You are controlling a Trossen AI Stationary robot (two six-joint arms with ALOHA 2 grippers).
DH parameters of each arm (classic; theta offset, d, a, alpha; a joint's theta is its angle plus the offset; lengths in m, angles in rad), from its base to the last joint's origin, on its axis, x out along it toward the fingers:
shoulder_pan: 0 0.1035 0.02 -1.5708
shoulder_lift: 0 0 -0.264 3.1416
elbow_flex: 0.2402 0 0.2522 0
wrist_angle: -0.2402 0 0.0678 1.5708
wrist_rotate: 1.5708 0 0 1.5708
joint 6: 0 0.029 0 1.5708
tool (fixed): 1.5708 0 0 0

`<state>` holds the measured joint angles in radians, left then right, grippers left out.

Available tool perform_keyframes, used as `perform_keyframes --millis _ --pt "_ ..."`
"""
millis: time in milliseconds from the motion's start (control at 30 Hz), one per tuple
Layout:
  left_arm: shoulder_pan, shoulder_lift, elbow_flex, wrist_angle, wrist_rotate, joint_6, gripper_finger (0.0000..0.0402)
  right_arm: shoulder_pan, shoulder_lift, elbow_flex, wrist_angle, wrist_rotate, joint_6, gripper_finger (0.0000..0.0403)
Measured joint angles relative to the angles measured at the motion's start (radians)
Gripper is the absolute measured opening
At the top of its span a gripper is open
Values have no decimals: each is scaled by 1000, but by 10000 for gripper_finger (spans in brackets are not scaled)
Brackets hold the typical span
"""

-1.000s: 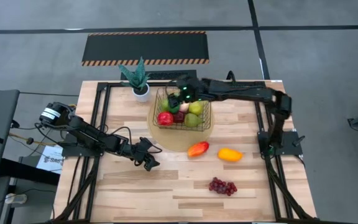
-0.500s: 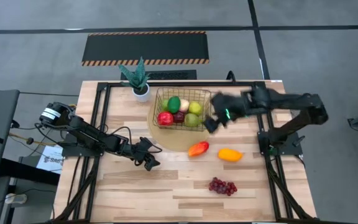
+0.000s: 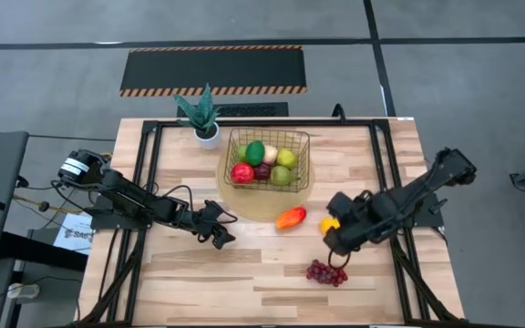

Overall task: Build produce basket
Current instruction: Put the yellow mango into the wire basket

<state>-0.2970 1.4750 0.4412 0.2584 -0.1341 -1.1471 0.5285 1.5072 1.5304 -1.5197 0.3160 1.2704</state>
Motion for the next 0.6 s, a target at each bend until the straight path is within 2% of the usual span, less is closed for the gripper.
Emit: perform_keyframes --millis 133,267,400,600 --pt "0 0 0 2 0 -5 316 -2 2 -124 -10 -135 -79 365" --pt "0 0 0 2 2 -9 316 -23 -48 -268 95 -215 -158 364" --pt "0 0 0 2 0 -16 316 -62 -101 -398 255 -241 -236 355" --pt "0 0 0 2 -3 -26 316 -131 -110 -535 410 -258 -351 348"
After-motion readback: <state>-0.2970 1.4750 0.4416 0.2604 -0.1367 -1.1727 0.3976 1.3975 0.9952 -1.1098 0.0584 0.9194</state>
